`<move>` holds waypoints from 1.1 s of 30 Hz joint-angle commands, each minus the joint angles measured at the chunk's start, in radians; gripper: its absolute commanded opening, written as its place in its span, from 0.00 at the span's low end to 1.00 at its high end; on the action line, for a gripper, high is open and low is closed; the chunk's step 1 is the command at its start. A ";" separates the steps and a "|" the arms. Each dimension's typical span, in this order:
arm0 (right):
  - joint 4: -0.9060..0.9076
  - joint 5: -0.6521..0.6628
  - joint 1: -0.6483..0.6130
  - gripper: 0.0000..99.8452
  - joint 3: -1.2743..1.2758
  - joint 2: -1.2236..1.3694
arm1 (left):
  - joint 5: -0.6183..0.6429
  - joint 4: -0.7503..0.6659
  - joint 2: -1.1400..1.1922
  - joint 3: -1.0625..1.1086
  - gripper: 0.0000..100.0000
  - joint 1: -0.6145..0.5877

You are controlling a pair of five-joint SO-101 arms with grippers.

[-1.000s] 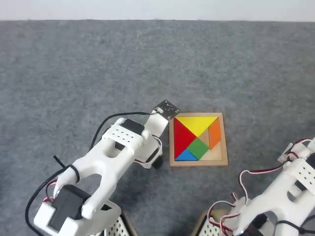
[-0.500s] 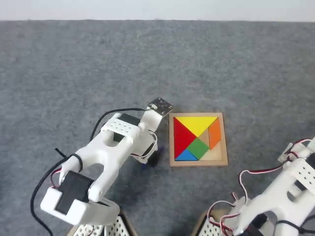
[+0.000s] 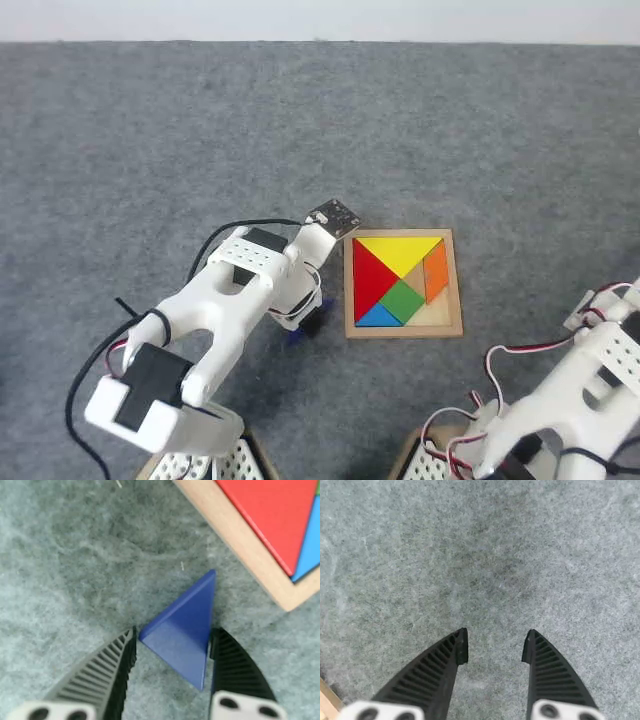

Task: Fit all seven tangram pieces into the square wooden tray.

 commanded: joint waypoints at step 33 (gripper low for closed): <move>-0.007 0.015 -0.007 0.19 -0.028 -0.004 | 0.123 0.215 -0.239 -0.272 0.13 0.215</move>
